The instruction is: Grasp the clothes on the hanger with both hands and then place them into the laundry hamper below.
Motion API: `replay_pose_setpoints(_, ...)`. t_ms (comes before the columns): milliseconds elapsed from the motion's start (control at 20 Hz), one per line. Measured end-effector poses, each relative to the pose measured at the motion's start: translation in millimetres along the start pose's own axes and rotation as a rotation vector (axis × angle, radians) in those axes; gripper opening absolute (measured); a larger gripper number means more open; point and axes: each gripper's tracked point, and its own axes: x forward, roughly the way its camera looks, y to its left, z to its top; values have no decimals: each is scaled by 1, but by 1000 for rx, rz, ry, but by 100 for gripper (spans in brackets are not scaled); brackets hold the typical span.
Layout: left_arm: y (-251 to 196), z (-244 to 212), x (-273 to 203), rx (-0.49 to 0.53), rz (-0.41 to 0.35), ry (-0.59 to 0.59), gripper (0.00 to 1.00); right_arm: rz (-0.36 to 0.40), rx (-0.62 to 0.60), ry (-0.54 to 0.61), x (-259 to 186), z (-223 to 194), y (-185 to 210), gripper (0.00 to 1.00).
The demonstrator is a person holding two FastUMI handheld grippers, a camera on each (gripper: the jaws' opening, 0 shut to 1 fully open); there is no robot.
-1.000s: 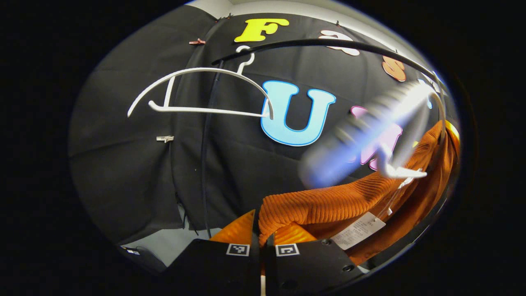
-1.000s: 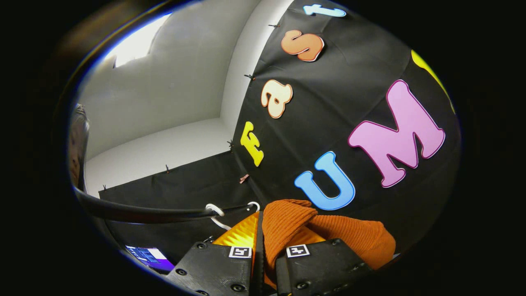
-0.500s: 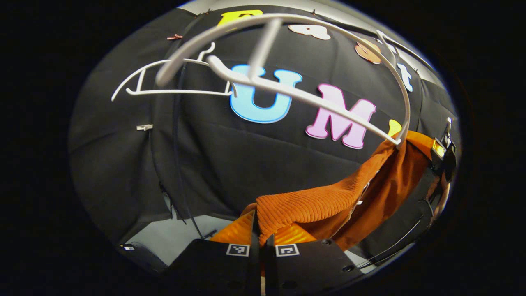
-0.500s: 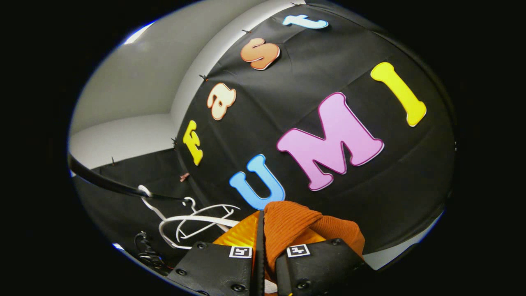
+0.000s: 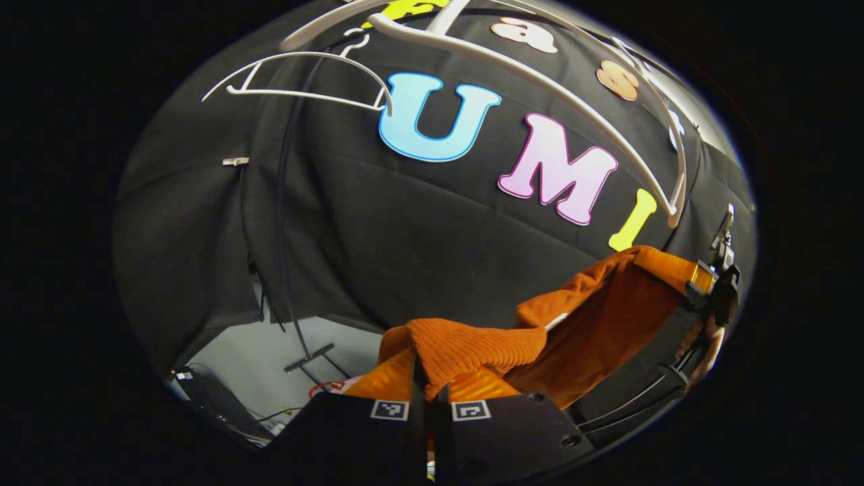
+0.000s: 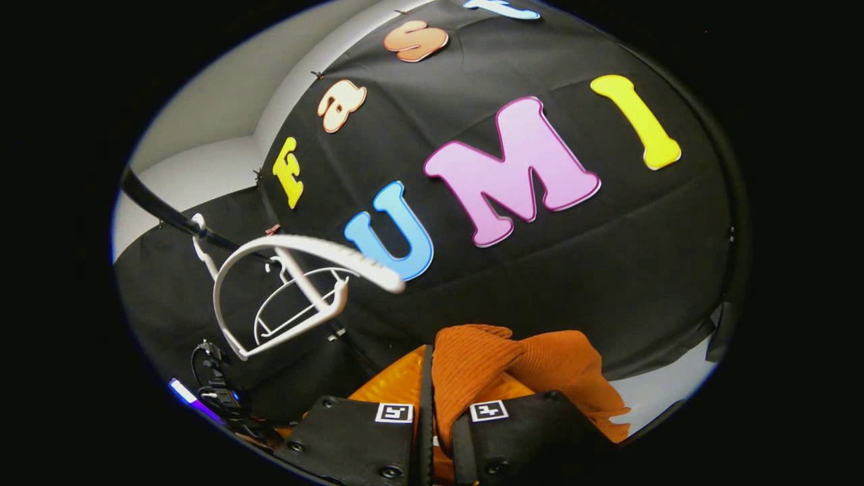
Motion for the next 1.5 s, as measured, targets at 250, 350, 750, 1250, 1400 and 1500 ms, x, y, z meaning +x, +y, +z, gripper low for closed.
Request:
replay_pose_setpoints(250, -5, -14, -8, -54, -1, 23, 9, 100, 28, 148, -1, -57, 42, 16)
replay_pose_setpoints(350, -14, -8, -11, -56, -14, 10, 9, 144, 45, 185, -5, -69, 59, 16)
replay_pose_setpoints(750, -38, -1, -13, -60, -55, 11, 9, 209, 65, 352, -12, -130, 86, 16)
replay_pose_setpoints(1250, -33, -33, 4, -129, -19, 129, 9, 133, 60, 548, -16, -189, 57, 16)
replay_pose_setpoints(1400, -25, -51, 7, -176, 20, 202, 9, 69, 50, 602, -16, -207, 38, 16)
replay_pose_setpoints(1500, -23, -64, 12, -210, 34, 244, 9, 29, 59, 645, -19, -220, 30, 17)
